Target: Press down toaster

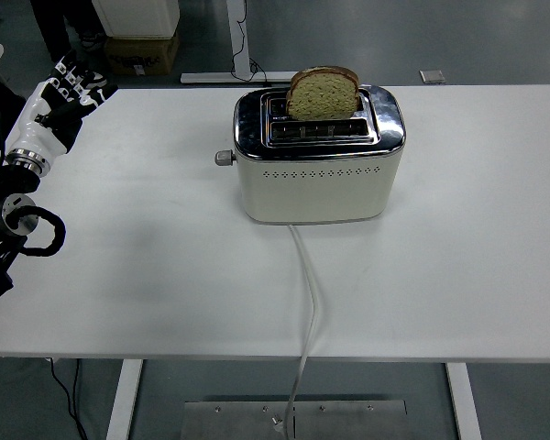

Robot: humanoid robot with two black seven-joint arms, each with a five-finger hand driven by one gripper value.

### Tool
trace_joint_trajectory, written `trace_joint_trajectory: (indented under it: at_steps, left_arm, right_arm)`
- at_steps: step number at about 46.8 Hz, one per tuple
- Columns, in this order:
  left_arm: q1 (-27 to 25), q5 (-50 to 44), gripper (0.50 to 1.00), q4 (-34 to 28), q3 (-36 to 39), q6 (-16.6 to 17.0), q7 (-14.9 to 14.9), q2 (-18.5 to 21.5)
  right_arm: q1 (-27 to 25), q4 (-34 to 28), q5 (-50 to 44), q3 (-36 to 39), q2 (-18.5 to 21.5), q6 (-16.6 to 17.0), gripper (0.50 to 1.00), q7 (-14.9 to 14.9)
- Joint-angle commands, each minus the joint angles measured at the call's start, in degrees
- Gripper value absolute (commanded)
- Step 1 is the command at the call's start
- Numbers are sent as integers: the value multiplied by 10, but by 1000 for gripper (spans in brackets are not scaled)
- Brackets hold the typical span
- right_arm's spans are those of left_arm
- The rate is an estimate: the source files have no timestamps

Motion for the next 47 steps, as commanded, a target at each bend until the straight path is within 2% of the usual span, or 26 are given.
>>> trace_joint_trajectory:
  at_steps: [1, 17, 27, 47]
  left_arm:
    - [0, -2, 1000, 2, -2, -1, 0, -5]
    - [0, -12, 1000, 12, -31, -1, 0, -31]
    - [0, -50, 1000, 22, -31, -13, 1, -32]
    - [6, -64, 1000, 25, -31, -13, 2, -41]
  right_arm:
    - [0, 0, 0, 0, 0, 0, 1000, 0]
    - [0, 0, 0, 0, 0, 0, 998, 0]
    - [1, 0, 0, 0, 0, 0, 1000, 0]
    - [1, 0, -1, 0, 0, 0, 998, 0]
